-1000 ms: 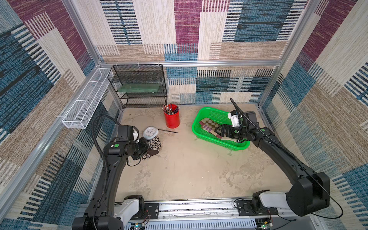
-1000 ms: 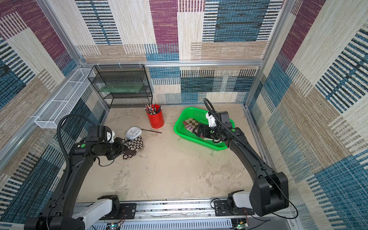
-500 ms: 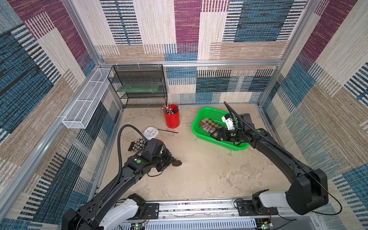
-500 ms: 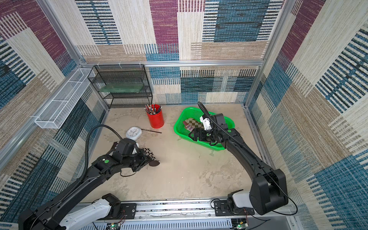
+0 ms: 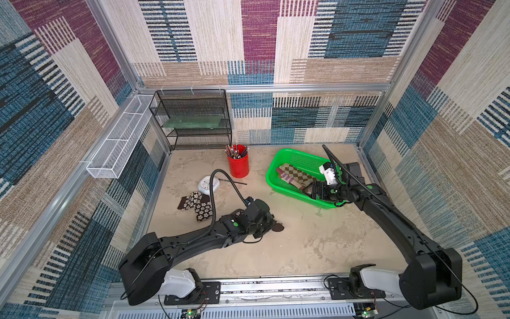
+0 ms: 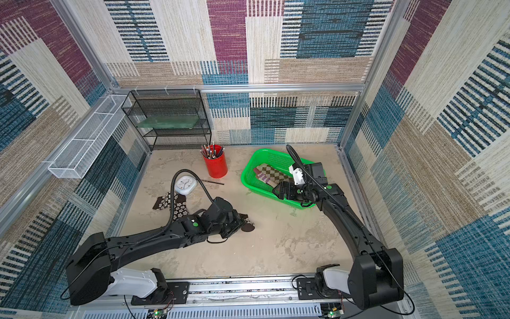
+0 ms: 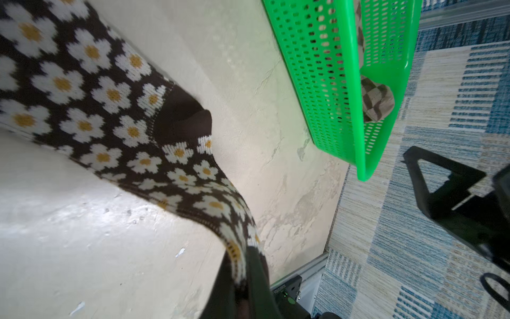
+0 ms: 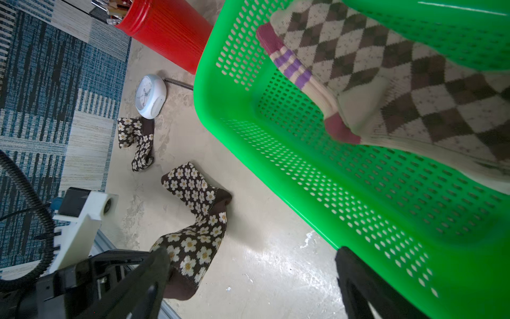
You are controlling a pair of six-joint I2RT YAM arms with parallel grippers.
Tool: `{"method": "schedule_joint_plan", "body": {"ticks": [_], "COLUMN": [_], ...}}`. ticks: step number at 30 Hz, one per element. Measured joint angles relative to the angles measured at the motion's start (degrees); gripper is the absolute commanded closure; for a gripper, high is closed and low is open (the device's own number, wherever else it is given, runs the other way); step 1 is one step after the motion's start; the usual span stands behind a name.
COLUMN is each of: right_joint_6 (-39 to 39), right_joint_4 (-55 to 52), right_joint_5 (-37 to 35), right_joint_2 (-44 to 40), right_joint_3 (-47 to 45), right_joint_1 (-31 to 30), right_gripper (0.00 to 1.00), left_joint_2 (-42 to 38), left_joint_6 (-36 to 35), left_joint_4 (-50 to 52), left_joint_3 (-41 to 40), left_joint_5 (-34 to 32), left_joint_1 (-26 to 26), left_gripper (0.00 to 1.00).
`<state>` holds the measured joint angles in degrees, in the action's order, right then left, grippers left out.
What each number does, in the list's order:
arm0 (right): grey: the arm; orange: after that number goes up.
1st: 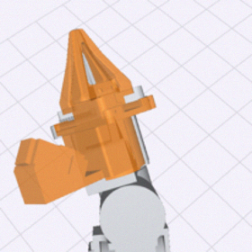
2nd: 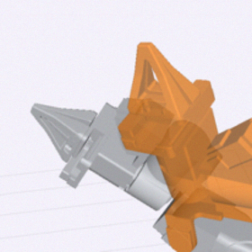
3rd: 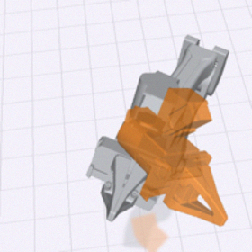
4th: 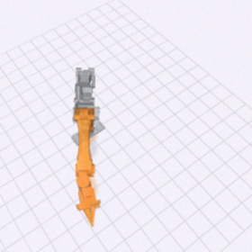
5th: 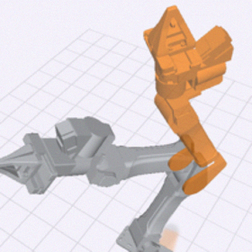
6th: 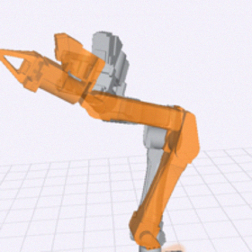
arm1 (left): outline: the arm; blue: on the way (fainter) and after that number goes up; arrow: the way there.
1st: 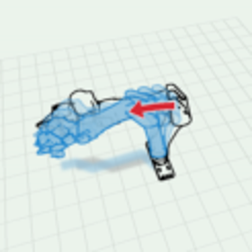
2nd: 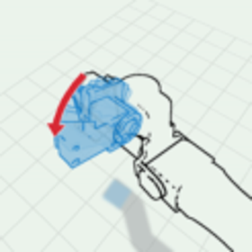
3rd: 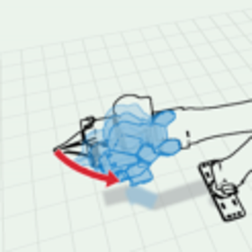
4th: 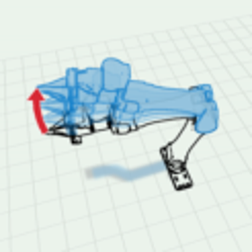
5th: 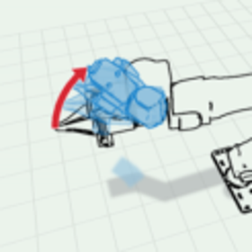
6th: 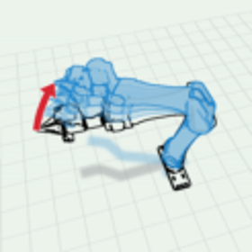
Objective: Place the socks together as a pair
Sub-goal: Pick up the sock at the center of the board, then place the sock at the center of the board.
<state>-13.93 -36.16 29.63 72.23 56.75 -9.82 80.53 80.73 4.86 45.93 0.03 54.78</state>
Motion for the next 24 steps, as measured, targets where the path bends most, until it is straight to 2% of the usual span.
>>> {"method": "schedule_joint_plan", "body": {"ticks": [2, 3, 6, 10, 14, 18, 21, 24], "right_joint_6": [0.5, 0.6, 1.4, 2.0, 2.0, 1.4, 1.2, 1.0], "right_joint_4": [-1.0, -0.8, -1.5, -1.4, -0.7, 1.1, 2.5, 3.1], "right_joint_5": [0.6, 0.9, 2.0, 3.3, 4.3, 4.1, 1.8, -1.5], "right_joint_2": [0.0, -0.4, -3.2, -5.1, -6.4, -6.4, -4.8, -3.0], "right_joint_3": [-0.3, -0.8, -4.2, -7.4, -10.5, -12.4, -12.7, -12.7], "right_joint_1": [0.0, 0.2, 0.5, -0.5, -4.4, -11.6, -17.6, -22.8], "right_gripper": [0.04, 0.04, 0.03, 0.03, 0.03, 0.02, 0.02, 0.01], "left_joint_2": [1.0, 1.2, 0.1, -7.6, -17.9, -26.1, -25.1, -17.9], "left_joint_6": [0.3, 0.2, -1.1, -5.0, -11.5, -18.6, -27.7, -38.0], "left_joint_4": [-1.0, -1.3, -1.3, 3.7, 10.4, 15.0, 18.7, 22.1], "left_joint_3": [0.0, 0.3, 2.0, 2.1, -0.8, -5.0, -5.2, -1.8], "left_joint_5": [0.2, 0.2, 0.3, -0.1, -1.1, -0.7, 0.4, 0.6], "left_joint_1": [0.5, 0.6, 0.1, -2.8, -8.0, -15.2, -18.9, -19.8], "left_gripper": [0.44, 0.37, 0.28, 0.20, 0.19, 0.18, 0.19, 0.21]}}
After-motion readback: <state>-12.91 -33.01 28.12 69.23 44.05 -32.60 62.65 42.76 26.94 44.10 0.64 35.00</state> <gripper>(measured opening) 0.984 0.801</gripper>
